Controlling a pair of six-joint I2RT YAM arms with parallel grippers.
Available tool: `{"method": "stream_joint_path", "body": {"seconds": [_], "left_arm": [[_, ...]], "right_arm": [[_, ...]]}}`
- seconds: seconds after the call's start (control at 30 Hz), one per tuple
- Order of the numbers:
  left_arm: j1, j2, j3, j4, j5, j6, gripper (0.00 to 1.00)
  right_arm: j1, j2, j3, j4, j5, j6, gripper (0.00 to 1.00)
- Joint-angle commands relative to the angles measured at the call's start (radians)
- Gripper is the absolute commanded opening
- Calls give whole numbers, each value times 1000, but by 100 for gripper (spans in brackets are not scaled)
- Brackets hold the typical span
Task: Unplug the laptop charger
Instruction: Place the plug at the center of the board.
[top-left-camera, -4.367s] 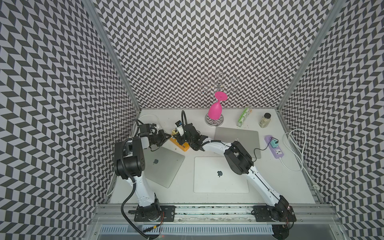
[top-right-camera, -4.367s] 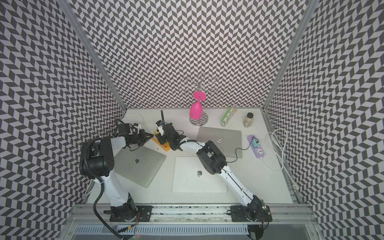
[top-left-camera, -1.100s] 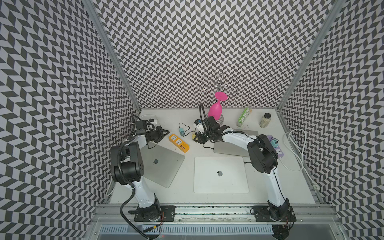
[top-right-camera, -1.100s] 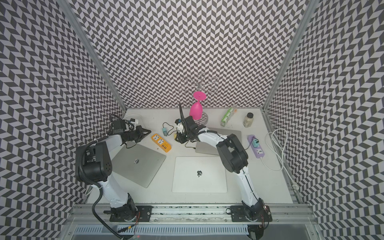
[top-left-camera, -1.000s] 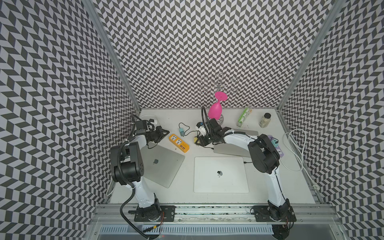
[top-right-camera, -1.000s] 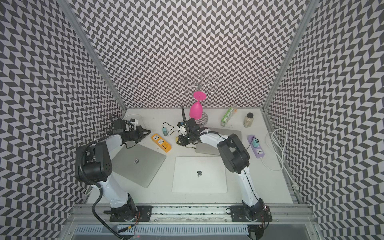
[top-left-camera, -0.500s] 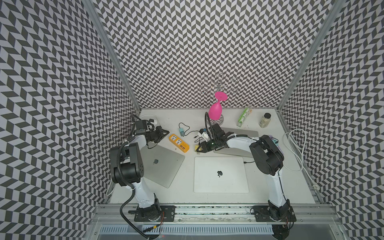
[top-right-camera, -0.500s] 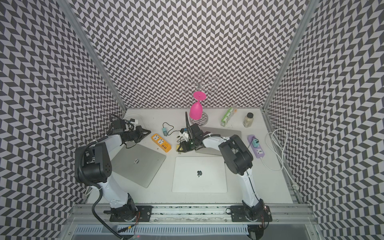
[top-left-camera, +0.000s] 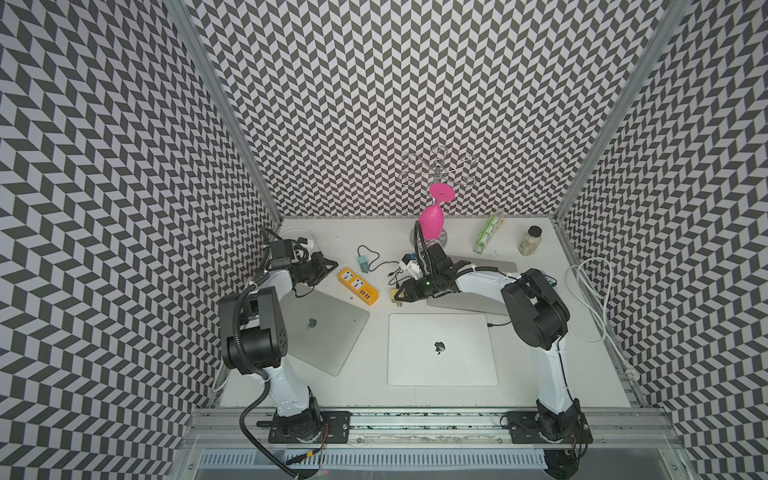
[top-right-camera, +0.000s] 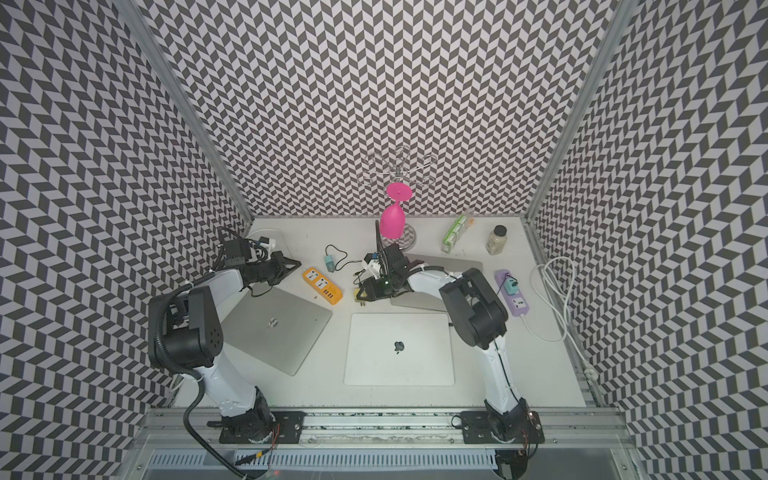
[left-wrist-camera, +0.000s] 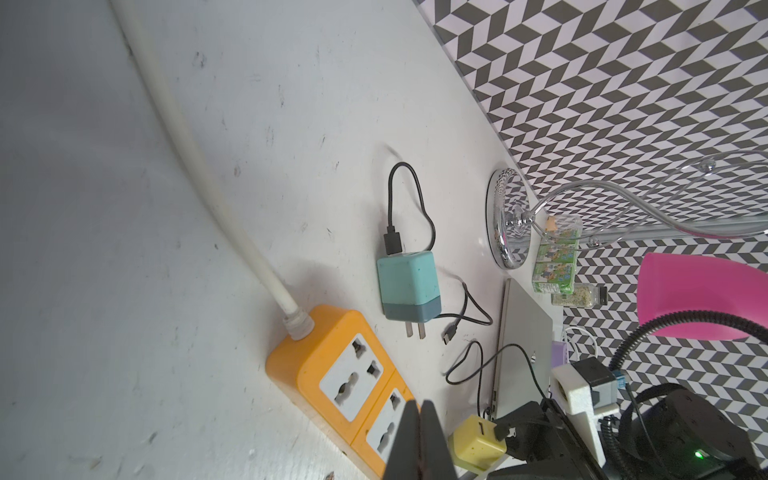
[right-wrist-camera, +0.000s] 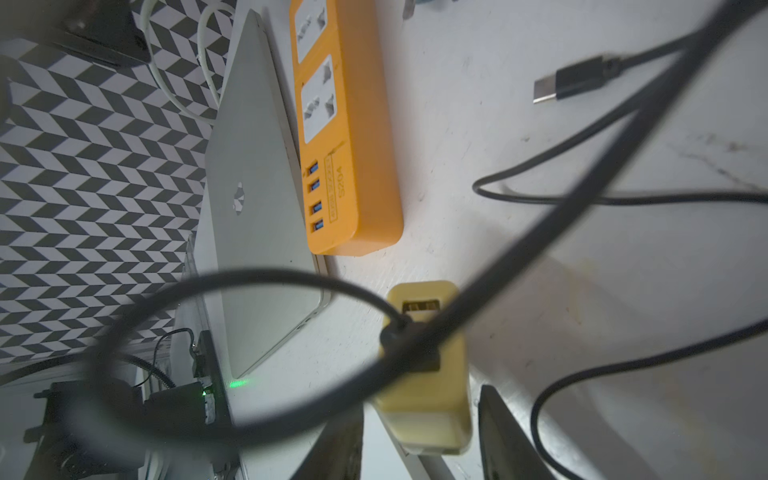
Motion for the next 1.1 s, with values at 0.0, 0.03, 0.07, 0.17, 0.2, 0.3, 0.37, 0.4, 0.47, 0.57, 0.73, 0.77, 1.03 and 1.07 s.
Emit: {"method": "stream_joint_path", "body": {"seconds": [0.0, 0.03, 0.07, 0.17, 0.2, 0.3, 0.37, 0.4, 0.47, 0.57, 0.73, 0.77, 1.03, 1.07], "left_arm": [[4, -35, -10, -14, -9, 21, 0], [5, -37, -11, -14, -10, 21, 0], [6, -37, -11, -14, -8, 21, 0], [6, -38, -12, -16, -10, 23, 0], [5, -38, -13, -16, -9, 23, 0], [5, -38, -13, -14, -8, 21, 0], [5, -38, -13, -13, -9, 18, 0], [6, -39, -12, -12, -8, 19, 0], [7, -38, -10, -13, -7, 19, 0], [11, -38, -7, -15, -4, 21, 0], [29, -38, 0, -18, 8, 20, 0], [32, -38, 3, -22, 10, 22, 0], [39, -11, 30, -31, 22, 26, 0], [38, -8, 34, -32, 23, 26, 0]], "right_arm": [[-3, -11, 22, -5, 23, -3, 47], [-3, -13, 28, -13, 38, -6, 48], [-3, -16, 34, -30, 62, -10, 48], [-3, -38, 42, -70, 142, -25, 49], [-3, -48, 38, -72, 148, -27, 50], [1, -85, 31, -81, 171, -25, 53], [3, -112, 23, -79, 195, -20, 54], [3, -122, 20, -77, 200, -17, 54], [3, -143, 23, -79, 218, -11, 55], [9, -160, 27, -58, 196, -5, 54], [58, -129, 106, -55, 262, -6, 51], [72, -119, 126, -52, 290, -9, 51], [140, 28, 326, 22, 418, 21, 49], [144, 64, 378, 11, 431, 19, 49]]}}
